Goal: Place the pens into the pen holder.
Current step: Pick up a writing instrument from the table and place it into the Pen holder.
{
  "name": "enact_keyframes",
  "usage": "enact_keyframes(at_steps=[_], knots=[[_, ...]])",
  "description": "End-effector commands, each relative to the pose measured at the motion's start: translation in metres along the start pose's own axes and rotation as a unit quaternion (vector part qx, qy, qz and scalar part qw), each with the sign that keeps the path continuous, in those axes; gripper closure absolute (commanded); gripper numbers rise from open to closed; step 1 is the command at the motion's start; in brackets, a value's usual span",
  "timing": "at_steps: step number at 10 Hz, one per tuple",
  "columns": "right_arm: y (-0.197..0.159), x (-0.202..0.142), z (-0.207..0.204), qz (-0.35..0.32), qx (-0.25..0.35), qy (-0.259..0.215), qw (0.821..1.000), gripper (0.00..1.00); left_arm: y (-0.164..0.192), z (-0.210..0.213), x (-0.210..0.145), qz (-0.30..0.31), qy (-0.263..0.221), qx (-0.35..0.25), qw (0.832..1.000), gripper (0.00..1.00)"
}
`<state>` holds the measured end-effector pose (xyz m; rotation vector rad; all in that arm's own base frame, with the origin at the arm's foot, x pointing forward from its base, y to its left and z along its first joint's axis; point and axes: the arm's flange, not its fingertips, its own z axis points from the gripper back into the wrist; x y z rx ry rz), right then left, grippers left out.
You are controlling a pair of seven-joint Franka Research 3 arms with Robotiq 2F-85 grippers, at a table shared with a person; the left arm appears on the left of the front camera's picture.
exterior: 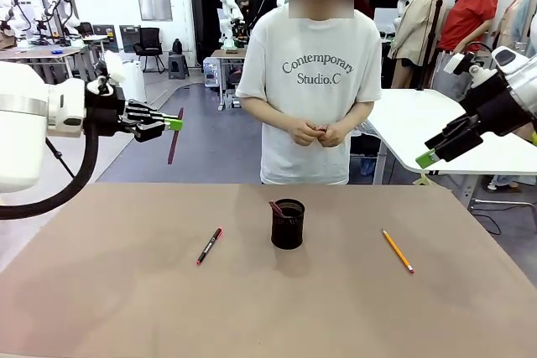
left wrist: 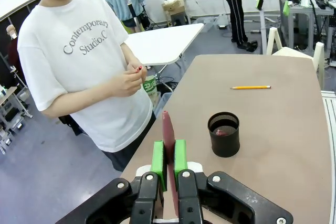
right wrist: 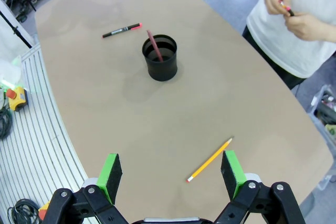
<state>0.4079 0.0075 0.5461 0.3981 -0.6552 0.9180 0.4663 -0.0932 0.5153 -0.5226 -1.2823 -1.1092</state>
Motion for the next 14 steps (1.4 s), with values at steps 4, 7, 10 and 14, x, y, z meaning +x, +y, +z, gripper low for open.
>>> enact_keyframes(at_steps=[4,7,10,14], knots=[[-0.0012,0.0008,0.0002,0.003,0.004,-0.007,1.000,0.00,0.0006,0.0007,0.0008,-0.002,-0.002,-0.001,1.000,1.00],[-0.0012,0.0008,0.0002,0.003,0.004,-0.007,1.000,0.00,0.0006,0.0007,0.0008,-0.002,-0.002,-0.001,1.000,1.00],[-0.0012,0.0008,0.0002,0.003,0.004,-0.007,1.000,0.00,0.0006,0.0007,0.0008,-0.002,-0.002,-0.001,1.000,1.00],[-0.0012,0.0008,0.0002,0.003,0.004,-0.007,1.000,0.00,0.0006,0.0007,0.0008,-0.002,-0.002,-0.001,1.000,1.00]])
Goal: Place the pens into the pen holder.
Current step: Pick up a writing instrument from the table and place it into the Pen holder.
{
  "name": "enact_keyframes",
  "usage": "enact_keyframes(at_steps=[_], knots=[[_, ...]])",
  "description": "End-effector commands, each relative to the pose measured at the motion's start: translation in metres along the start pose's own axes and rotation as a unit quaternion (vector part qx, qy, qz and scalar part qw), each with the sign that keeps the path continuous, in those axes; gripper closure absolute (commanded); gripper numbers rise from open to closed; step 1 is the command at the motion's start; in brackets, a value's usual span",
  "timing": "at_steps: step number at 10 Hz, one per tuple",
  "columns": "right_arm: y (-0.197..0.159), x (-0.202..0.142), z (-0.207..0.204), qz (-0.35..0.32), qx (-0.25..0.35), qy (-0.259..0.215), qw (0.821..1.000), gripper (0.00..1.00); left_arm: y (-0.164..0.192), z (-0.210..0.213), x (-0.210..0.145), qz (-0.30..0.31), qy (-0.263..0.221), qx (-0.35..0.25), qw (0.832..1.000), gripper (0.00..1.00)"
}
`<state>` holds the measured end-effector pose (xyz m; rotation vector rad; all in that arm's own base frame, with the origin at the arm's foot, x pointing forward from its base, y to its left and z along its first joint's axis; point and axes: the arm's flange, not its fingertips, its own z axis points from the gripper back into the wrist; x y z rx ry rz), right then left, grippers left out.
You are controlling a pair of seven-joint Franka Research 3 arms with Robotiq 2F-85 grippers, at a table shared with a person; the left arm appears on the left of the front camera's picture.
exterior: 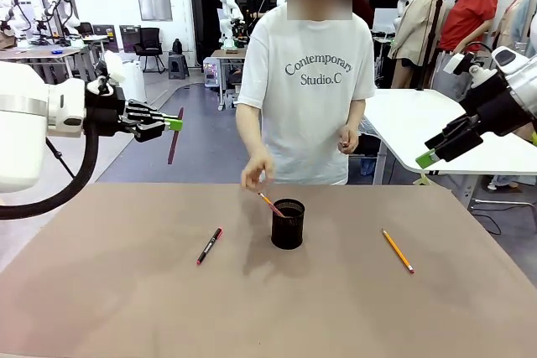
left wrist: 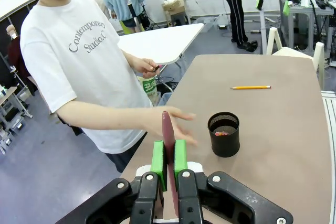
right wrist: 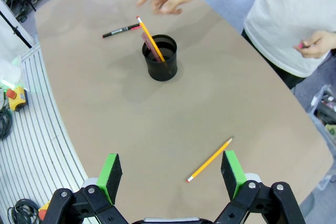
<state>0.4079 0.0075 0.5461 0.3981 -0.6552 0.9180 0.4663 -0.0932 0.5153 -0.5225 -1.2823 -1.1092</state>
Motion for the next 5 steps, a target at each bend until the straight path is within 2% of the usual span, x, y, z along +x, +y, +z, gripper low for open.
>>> enact_keyframes(at_steps=[1,5], knots=[[-0.0012,0.0008,0.0002,0.003,0.004,-0.007,1.000,0.00,0.0006,0.0007,0.0008,-0.002,-0.002,-0.001,1.000,1.00],[-0.0012,0.0008,0.0002,0.003,0.004,-0.007,1.000,0.00,0.0006,0.0007,0.0008,-0.002,-0.002,-0.001,1.000,1.00]])
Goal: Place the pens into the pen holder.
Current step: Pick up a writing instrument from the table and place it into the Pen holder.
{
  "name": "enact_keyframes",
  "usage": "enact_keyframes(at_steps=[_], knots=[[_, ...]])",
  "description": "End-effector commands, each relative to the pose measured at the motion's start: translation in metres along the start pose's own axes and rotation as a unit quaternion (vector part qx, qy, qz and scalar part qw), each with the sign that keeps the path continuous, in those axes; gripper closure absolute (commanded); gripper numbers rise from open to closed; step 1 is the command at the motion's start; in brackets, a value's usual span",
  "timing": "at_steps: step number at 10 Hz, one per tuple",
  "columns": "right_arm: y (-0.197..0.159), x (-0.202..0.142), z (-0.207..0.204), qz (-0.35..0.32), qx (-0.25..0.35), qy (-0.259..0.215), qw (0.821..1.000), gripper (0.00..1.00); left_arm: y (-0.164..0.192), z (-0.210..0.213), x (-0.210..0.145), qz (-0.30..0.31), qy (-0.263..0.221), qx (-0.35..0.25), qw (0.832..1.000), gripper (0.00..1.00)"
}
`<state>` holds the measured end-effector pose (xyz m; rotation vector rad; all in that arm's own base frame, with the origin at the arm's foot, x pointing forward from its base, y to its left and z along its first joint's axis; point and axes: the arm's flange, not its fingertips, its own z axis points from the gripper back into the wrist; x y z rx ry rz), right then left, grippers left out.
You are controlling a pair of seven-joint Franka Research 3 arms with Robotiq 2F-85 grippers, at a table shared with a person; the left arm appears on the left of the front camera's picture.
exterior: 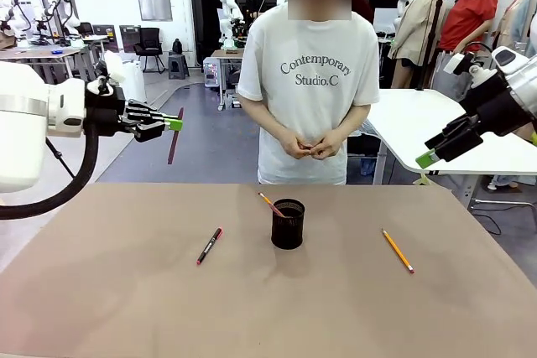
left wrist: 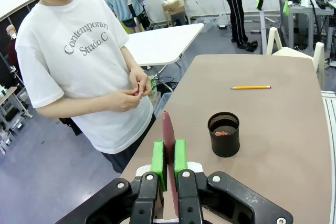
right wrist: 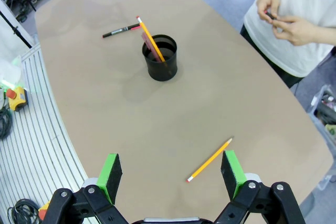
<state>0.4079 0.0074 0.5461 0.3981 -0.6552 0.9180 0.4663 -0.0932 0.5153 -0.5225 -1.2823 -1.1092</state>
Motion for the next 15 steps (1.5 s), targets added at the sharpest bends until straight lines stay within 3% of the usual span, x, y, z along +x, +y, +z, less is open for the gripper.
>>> enact_keyframes(at_steps=[1,15], knots=[[-0.0012,0.0008,0.0002,0.003,0.004,-0.007,1.000,0.00,0.0006,0.0007,0.0008,-0.002,-0.002,-0.001,1.000,1.00],[-0.0012,0.0008,0.0002,0.003,0.004,-0.007,1.000,0.00,0.0006,0.0007,0.0008,-0.002,-0.002,-0.001,1.000,1.00]])
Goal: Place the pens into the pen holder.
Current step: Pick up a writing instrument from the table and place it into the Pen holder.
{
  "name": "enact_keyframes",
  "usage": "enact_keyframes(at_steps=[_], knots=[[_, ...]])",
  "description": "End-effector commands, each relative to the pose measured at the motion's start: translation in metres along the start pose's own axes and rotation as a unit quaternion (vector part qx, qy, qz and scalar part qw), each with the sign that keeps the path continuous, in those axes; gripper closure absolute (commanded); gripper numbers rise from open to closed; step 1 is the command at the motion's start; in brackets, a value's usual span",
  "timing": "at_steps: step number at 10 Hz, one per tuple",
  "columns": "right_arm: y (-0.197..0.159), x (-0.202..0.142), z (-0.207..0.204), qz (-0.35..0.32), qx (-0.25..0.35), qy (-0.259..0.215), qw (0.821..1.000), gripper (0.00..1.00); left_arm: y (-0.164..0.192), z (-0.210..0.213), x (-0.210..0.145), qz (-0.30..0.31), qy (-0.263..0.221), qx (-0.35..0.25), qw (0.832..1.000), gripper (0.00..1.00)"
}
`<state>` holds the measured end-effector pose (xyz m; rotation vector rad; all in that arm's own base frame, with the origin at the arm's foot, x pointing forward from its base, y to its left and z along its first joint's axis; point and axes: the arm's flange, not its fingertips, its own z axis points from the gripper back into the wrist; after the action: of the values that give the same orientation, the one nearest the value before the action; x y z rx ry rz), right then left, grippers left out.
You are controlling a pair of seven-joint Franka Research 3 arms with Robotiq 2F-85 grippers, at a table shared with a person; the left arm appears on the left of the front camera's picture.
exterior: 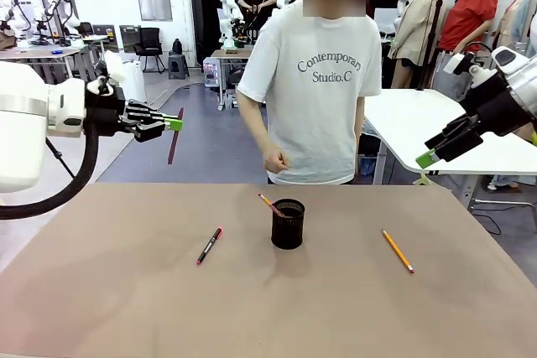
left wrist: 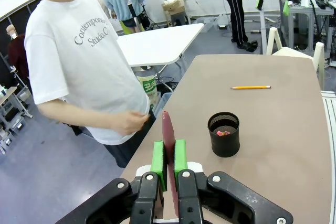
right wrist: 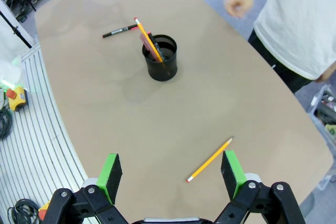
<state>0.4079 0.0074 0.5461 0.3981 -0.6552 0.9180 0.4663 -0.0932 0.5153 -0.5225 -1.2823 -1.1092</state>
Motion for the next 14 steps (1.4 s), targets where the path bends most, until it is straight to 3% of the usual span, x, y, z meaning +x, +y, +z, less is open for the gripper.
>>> enact_keyframes(at_steps=[1,14], knots=[[-0.0012,0.0008,0.0002,0.003,0.004,-0.007,1.000,0.00,0.0006,0.0007,0.0008,-0.002,-0.002,-0.001,1.000,1.00],[-0.0012,0.0008,0.0002,0.003,0.004,-0.007,1.000,0.00,0.0000,0.0000,0.0000,0.000,0.000,0.000,1.000,1.00]])
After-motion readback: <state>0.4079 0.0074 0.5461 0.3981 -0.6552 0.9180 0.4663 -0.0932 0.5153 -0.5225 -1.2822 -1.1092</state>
